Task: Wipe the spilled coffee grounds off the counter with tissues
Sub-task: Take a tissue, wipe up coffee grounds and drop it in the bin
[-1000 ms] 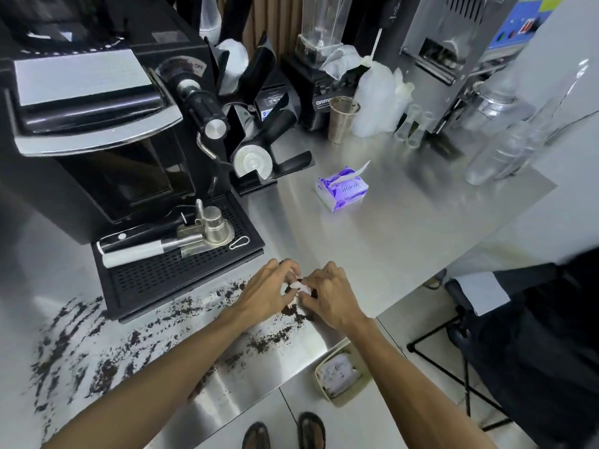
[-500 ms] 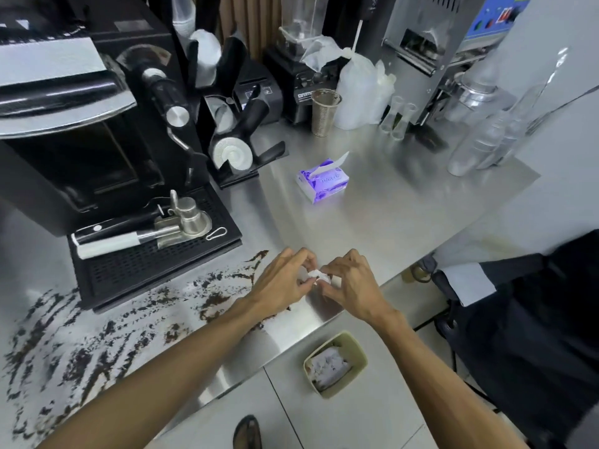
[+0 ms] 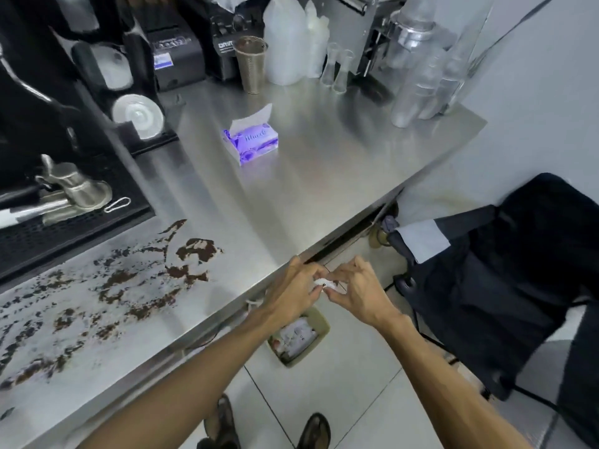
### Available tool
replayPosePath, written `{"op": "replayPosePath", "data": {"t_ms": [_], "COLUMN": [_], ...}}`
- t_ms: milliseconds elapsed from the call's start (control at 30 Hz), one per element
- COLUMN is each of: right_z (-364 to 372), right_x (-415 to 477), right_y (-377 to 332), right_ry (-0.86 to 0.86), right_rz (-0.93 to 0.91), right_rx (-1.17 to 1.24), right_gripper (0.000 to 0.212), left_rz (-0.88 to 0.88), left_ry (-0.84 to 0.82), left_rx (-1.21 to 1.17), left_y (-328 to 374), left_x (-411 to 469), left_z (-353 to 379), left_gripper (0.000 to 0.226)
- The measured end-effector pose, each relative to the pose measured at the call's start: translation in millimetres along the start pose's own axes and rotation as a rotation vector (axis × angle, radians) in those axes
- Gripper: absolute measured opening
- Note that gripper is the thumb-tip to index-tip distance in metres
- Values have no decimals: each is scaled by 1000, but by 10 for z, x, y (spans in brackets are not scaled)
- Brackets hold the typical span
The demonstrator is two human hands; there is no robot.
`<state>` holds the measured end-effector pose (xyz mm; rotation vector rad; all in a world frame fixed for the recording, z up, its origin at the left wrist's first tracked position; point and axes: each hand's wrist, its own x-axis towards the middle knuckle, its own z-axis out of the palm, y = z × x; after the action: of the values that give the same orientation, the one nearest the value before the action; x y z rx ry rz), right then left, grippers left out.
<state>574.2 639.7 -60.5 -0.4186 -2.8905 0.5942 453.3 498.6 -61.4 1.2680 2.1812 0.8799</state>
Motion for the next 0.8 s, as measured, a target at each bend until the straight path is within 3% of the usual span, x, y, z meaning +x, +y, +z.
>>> {"op": "replayPosePath", "data": {"t_ms": [167, 433, 567, 800], "right_z": [854, 3105, 4094, 4468], "right_x": [-267, -521, -683, -789], "right_y": [508, 1378, 1799, 2035], "right_ry": [-62, -184, -253, -312], "right_rz": [70, 167, 243, 356], "right_rx": [9, 56, 244, 241], "right_gripper": [34, 22, 32, 41], "left_rz": [-10, -139, -169, -213], "left_ry": [-33, -194, -234, -232], "left_rx": [123, 134, 134, 189], "left_y": [-517, -2407, -3256, -4015], "left_x": [34, 320, 397, 486], "left_z": [829, 2491, 3244, 3808], "left_gripper": [24, 17, 18, 21]}}
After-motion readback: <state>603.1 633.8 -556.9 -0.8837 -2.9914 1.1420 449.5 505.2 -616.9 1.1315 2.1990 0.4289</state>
